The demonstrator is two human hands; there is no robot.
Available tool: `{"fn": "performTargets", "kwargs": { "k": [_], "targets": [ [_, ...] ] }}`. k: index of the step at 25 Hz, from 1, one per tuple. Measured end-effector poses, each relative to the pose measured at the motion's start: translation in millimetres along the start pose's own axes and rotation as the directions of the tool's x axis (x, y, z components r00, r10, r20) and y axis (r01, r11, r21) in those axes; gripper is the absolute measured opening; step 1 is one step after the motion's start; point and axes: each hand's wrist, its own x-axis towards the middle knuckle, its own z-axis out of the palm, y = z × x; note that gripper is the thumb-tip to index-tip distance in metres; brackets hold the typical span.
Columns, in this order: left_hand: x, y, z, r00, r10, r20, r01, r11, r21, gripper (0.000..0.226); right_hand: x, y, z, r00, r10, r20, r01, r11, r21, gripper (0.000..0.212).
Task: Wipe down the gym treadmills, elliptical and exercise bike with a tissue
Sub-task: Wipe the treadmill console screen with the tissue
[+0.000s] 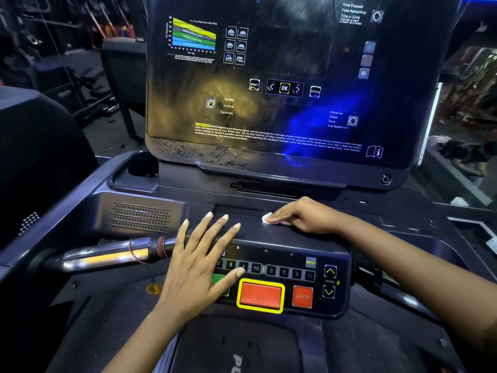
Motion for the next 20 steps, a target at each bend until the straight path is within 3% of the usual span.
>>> {"fn": "performTargets", "kwargs": {
  "k": [7,12,14,16,20],
  "targets": [
    [0.1,-1.2,-0.1,1.000,0.021,-0.014,-0.022,0.999,-0.023,0.067,-62.7,-36.5,-22.2,0.969,0.245,-0.003,-0.239,0.944,-0.226,0.036],
    [1.2,-2.6,1.0,0.999,0.035,-0.023,-0.036,0.999,-0.032,0.069,-75.7,-83.5,-11.2,0.959,0.232,-0.166,-0.245,0.967,-0.066,0.038],
    [-0.2,-3.7,1.9,0.999,0.046,-0.013,-0.047,0.998,-0.046,0.071,-85.4,-95.6,3.2,0.889,0.290,-0.354,-0.289,0.956,0.057,0.036],
    [0.5,-7.1,1.9,0.998,0.060,-0.011,-0.061,0.995,-0.076,0.070,-97.6,-113.7,22.1,0.773,0.356,-0.525,-0.330,0.932,0.147,0.034],
    [-7.6,-11.3,-1.1,0.989,0.140,-0.042,-0.146,0.965,-0.216,0.067,-127.3,-161.2,70.0,0.623,0.396,-0.675,-0.389,0.905,0.172,0.029]
  ]
}}
